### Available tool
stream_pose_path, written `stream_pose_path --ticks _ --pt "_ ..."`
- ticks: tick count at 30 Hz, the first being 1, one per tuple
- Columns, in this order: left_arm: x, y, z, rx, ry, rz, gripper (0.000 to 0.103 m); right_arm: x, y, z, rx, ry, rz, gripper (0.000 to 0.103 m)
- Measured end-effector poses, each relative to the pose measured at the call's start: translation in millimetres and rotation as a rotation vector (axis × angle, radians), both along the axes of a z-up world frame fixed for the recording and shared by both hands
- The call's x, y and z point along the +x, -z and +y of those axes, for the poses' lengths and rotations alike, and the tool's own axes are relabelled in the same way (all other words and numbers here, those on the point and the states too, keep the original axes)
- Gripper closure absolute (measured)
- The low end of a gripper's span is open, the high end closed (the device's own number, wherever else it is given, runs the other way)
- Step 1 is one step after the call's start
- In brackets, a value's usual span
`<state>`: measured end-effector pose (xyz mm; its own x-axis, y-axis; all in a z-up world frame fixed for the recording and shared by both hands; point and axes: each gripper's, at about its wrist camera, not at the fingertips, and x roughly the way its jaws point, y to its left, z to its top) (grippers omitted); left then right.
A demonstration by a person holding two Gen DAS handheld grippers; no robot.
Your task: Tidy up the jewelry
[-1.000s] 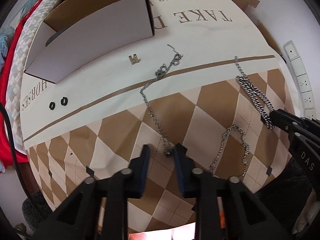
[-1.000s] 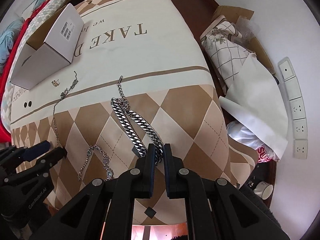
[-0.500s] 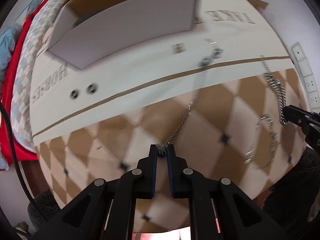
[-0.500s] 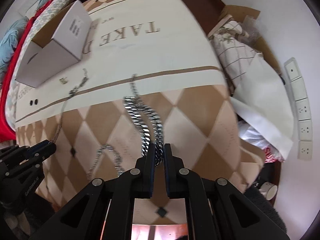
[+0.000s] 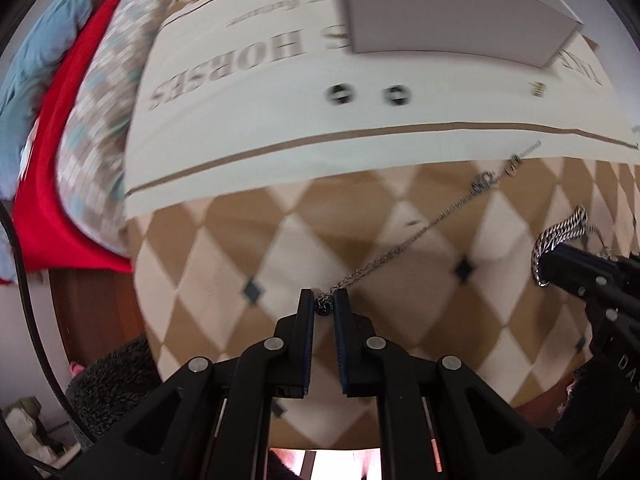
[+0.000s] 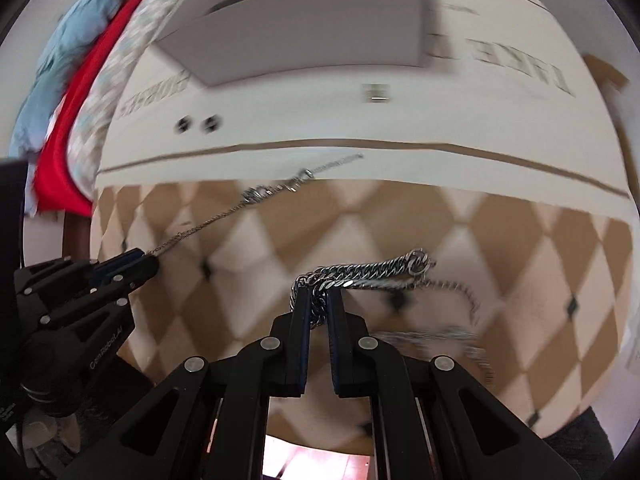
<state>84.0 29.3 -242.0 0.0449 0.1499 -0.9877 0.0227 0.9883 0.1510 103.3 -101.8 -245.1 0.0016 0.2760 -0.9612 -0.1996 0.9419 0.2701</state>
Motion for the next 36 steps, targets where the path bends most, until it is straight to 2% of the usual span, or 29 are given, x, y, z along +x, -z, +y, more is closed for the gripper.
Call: stream_pose_path --ticks 9,14,25,30,36 --pt "-3.9 -1.1 47.4 -0.045 -0.071 -0.011 0.096 5.6 -1.3 37.7 -0.073 -0.066 -0.025 0.095" --pt "-4.0 0.6 43.0 -0.07 -0.079 -0.02 0.096 4.8 -3.0 40.9 -0.095 -0.082 -0.023 0.095" --pt "-1.8 -1.8 40.4 -0.07 -0.072 -0.023 0.096 4.9 0.3 50.3 -0.129 -0.093 -0.044 0.095" --pt "-3.0 -3.3 36.2 -0.081 -0.068 -0.021 0.096 3.1 -0.8 32.0 -0.119 -0.058 -0.032 0.095" --pt "-2.0 -3.5 36.5 -0.089 -0.066 -0.027 0.096 2.2 -1.0 10.6 -0.156 -0.047 -0.03 0.095"
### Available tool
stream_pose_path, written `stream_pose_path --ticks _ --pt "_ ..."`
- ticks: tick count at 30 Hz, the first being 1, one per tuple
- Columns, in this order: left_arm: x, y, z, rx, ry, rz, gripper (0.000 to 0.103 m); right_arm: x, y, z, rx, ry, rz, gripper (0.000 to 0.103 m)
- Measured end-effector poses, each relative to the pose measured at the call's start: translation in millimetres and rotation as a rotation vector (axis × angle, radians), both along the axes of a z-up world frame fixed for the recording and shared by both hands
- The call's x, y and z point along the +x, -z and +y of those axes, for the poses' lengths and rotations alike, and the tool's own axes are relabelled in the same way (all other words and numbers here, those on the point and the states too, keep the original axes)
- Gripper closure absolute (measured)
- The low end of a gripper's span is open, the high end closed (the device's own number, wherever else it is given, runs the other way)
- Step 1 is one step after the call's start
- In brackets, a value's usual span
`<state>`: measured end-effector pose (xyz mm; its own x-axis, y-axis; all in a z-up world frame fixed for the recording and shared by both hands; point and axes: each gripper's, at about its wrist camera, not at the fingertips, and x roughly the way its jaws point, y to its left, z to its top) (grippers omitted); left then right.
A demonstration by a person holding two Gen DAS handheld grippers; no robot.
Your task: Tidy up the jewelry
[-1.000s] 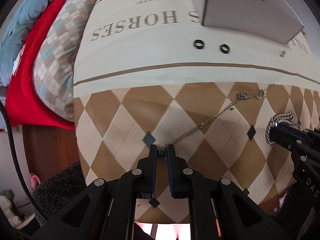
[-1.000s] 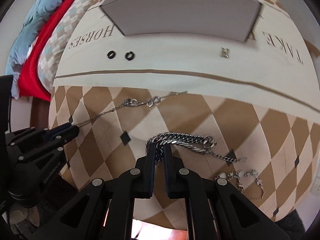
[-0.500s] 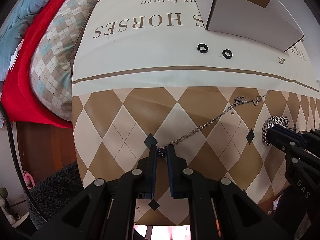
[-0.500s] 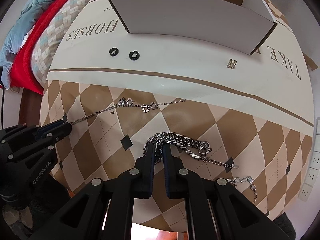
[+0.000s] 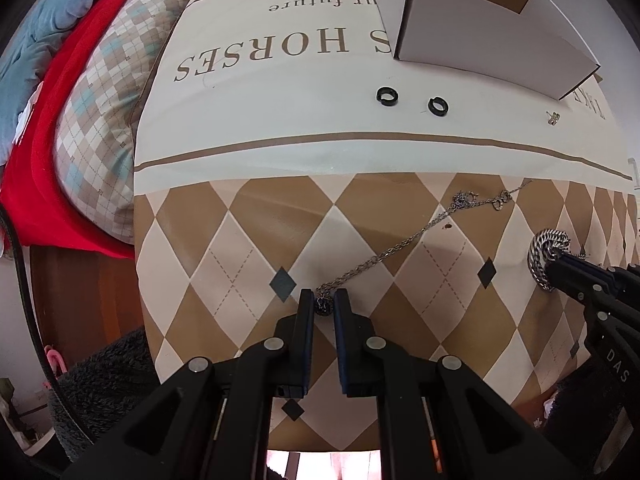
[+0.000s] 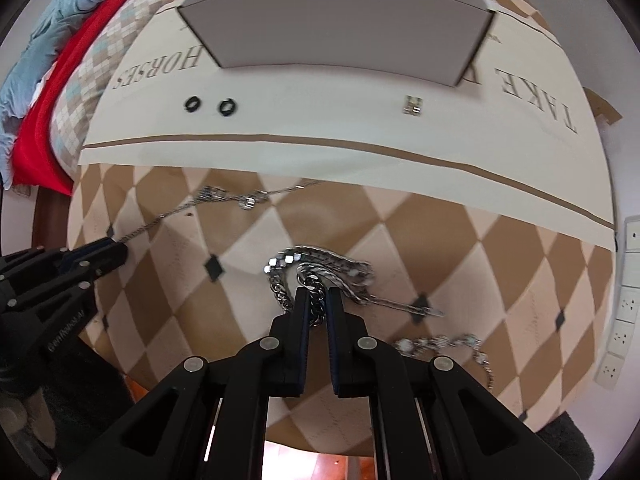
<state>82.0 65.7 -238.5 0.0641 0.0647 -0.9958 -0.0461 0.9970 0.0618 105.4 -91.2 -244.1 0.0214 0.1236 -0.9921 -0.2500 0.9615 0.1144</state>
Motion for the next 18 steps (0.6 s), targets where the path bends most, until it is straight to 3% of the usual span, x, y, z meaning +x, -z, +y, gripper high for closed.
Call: stream_pose_path --ticks 5,6,7,9,10,12,14,18 --pt "3.5 1.7 5.9 -0.062 -0.025 0.022 0.092 3.7 1.4 -23.7 0.077 0.074 0.058 0.091" --pt "3.3 0.8 6.3 -0.07 -0.03 0.02 0.092 4.3 1.0 -29.1 0.086 0.092 0.063 0.081" --pt "3.0 -0.6 6.6 -0.08 -0.035 0.013 0.091 4.8 -0.7 -36.4 0.095 0.114 0.061 0.064" --pt "3.2 -2.0 6.0 -0.083 -0.038 0.014 0.078 5.2 -2.9 -45.8 0.089 0.139 0.052 0.041" --pt "3.8 -3.5 5.1 -0.079 -0.035 0.01 0.069 5.4 -4.6 -52.5 0.09 0.156 0.048 0.04" --pt "4.9 -7.9 2.9 -0.068 -0.029 -0.011 0.025 4.4 -7.4 -61.2 0.092 0.177 0.038 0.04" --pt "5.0 -10.9 1.6 -0.043 -0.023 -0.028 0.02 2.1 -14.0 -66.3 0.073 0.192 0.015 0.04" --pt "6.7 -13.1 -2.5 0.004 -0.001 -0.035 0.02 -7.9 -30.0 -86.0 0.037 0.201 -0.028 0.04"
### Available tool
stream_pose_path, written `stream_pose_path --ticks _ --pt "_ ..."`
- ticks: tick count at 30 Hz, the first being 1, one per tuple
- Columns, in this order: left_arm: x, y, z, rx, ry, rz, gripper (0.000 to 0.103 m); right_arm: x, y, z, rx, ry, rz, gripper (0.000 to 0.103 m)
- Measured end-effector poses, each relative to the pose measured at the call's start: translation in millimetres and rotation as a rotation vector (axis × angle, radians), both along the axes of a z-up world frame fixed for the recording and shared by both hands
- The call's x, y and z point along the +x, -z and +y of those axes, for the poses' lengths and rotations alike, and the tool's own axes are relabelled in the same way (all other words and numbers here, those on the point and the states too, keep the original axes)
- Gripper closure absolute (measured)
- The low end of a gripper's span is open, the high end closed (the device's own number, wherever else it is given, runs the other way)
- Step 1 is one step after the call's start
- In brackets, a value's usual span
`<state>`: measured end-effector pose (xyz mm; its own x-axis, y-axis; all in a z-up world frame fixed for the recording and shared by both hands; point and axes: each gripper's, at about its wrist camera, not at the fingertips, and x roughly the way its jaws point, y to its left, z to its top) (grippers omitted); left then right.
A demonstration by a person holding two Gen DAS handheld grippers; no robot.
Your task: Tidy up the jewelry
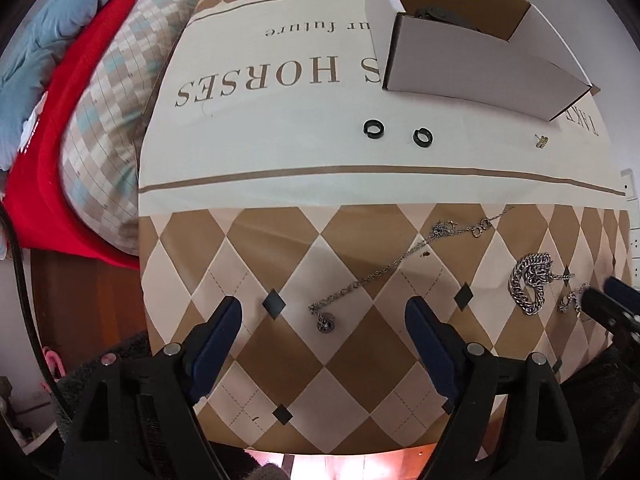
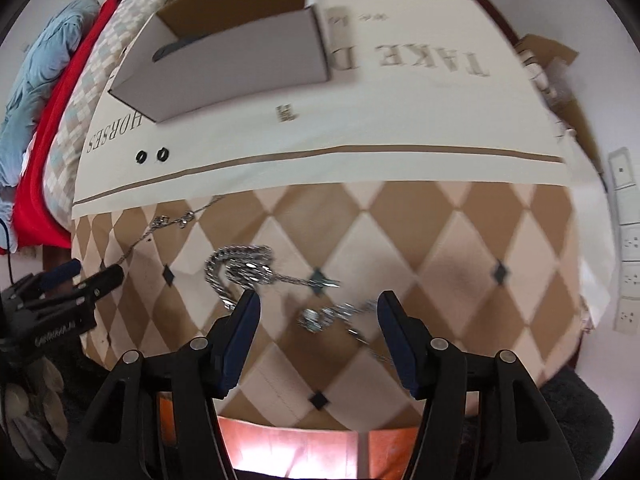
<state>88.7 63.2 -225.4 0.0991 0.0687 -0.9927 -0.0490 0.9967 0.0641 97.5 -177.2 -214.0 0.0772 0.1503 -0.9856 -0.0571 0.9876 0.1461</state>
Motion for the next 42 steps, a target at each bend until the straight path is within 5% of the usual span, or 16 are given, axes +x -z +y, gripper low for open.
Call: stream_pose_path --ticks 6,9,20,25,29,42 --pt "0.1 0.3 0.4 -0.006 -0.005 0.004 0.02 -13.4 -7.9 -12.6 -0.075 -0.006 -0.036 0.041" --pt "1.2 0.6 -2.7 0.0 -0.006 0.003 0.02 -14.7 -5.8 -22.8 -0.079 0.031 -0.051 0.076" --pt "-0.3 1.5 -2.1 0.012 0.001 0.002 0.02 -18.7 9.9 -2.0 0.03 0.001 -0.019 0.076" --pt "0.4 -0.7 -5.0 0.018 0.006 0.002 0.02 -20.6 24.9 30.9 -0.07 -0.105 -0.054 0.076" --pt "0.3 -3.7 -5.1 0.021 0.006 -0.002 0.02 -19.0 25.5 39.1 -0.13 -0.138 -0.076 0.097" --pt "5.8 -1.4 -4.5 0.01 -0.007 0.002 0.02 32.1 15.5 -31.1 -0.1 0.067 -0.123 0.097"
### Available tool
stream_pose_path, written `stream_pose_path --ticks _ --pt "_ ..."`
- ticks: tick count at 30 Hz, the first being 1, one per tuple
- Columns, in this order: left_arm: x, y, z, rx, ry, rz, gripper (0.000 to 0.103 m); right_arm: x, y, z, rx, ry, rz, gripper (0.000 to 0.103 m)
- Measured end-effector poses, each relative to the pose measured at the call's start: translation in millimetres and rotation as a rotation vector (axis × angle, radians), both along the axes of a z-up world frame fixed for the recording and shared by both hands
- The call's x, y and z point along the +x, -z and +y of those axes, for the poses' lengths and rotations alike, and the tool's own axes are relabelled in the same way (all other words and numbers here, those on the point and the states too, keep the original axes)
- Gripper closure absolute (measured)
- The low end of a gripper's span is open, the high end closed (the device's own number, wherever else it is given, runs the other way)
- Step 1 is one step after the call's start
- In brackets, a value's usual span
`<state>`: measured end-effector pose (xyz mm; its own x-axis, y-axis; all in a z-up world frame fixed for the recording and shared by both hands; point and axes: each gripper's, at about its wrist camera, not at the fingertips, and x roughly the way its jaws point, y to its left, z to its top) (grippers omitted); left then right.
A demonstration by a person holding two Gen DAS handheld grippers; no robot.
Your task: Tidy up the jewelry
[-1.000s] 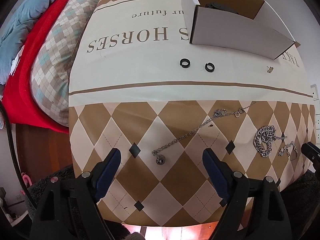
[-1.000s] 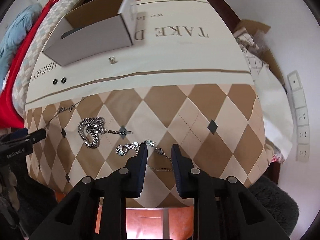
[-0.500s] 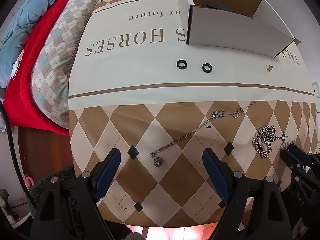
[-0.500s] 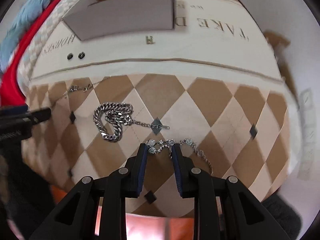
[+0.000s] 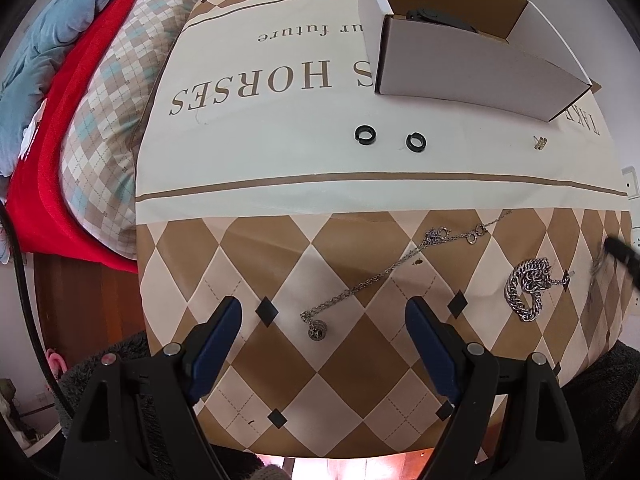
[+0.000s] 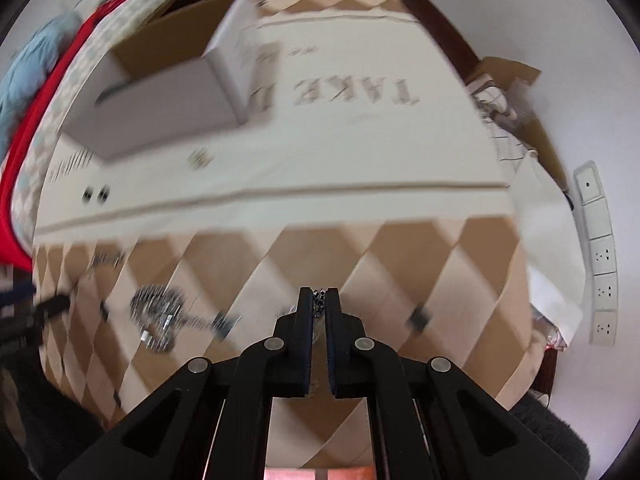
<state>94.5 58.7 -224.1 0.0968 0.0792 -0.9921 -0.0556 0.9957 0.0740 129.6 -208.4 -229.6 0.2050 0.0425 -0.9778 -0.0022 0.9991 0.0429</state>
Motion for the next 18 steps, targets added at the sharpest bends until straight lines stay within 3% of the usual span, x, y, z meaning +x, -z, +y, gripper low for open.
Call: stream_pose_path --ticks 8,13,14,16,18 --pt "4.9 5.0 3.1 0.004 -0.013 0.007 0.02 53.2 6.5 -23.1 -0.051 0.039 -0.012 0.097" --pt "5.1 3.0 6.7 0.004 -0.015 0.003 0.02 60.9 14.8 -23.5 0.001 0.094 0.027 0.093" --pt "4.8 1.4 8.1 0.006 -0.016 -0.001 0.02 60.4 13.4 -25.8 0.036 0.119 0.044 0.089" --pt "3.4 -3.9 13.3 0.003 -0.022 -0.013 0.02 53.5 1.7 -25.8 0.084 0.137 0.034 0.047" --pt "2.2 -9.1 18.7 0.006 -0.033 -0.025 0.02 42.3 -13.8 -16.8 0.118 0.114 0.0 0.035"
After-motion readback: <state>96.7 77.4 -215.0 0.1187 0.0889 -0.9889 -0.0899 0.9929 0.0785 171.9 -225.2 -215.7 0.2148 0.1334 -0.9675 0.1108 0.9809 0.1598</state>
